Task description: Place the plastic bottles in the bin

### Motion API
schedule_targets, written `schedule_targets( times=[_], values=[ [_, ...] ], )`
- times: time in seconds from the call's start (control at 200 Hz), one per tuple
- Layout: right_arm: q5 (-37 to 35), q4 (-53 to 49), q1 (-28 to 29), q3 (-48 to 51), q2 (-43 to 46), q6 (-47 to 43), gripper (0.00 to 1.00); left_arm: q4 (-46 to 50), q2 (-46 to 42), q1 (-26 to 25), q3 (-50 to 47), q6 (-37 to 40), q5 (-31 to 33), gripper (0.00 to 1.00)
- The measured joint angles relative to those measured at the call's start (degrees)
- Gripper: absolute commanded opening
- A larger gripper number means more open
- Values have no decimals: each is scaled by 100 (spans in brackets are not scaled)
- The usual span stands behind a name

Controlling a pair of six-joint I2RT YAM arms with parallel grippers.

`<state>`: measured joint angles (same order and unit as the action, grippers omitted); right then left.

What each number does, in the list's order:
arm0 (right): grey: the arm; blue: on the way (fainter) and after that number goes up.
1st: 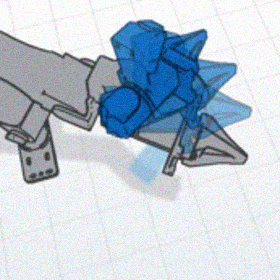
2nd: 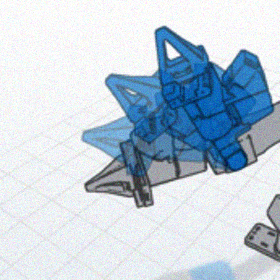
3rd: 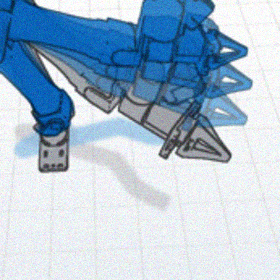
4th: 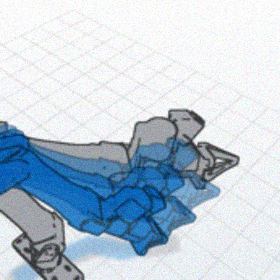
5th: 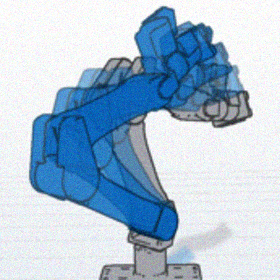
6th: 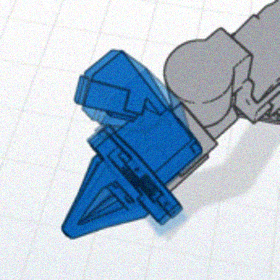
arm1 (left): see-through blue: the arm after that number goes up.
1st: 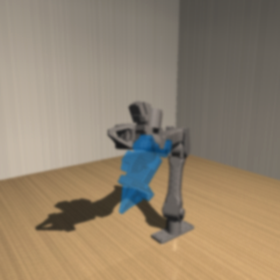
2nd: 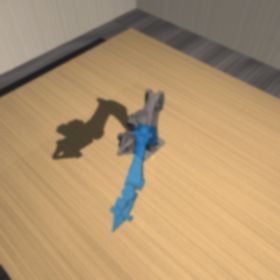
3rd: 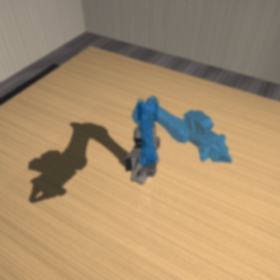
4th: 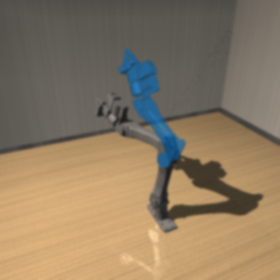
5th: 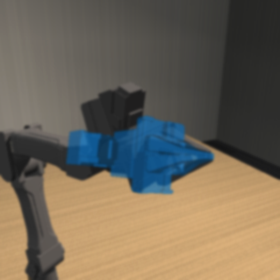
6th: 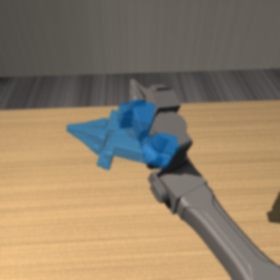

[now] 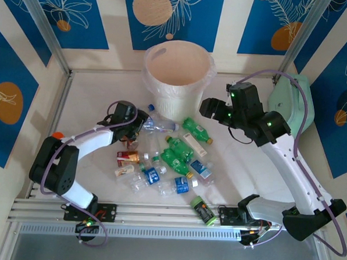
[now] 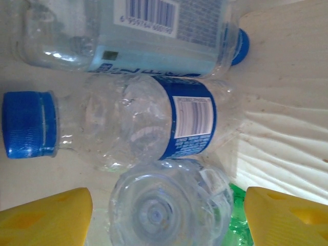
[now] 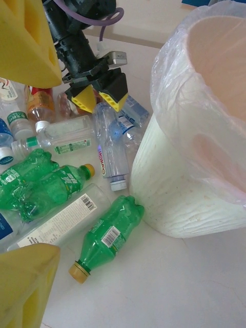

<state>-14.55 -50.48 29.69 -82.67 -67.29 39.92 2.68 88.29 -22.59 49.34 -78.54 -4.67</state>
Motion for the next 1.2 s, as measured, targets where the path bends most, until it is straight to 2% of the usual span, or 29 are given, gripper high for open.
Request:
schedule_targets(
  times=[0.33,1.03,1.201],
  values=[
    [46,35,-57,234,101,68,80,48,214,-2,7,-7,-79,68],
    [107,55,-59,494,179,168,79,-632,262,-2,-101,15,-299,49],
    [105,61,-70,533,223,170,79,-686,214,-2,-184,57,-358,47]
  ],
)
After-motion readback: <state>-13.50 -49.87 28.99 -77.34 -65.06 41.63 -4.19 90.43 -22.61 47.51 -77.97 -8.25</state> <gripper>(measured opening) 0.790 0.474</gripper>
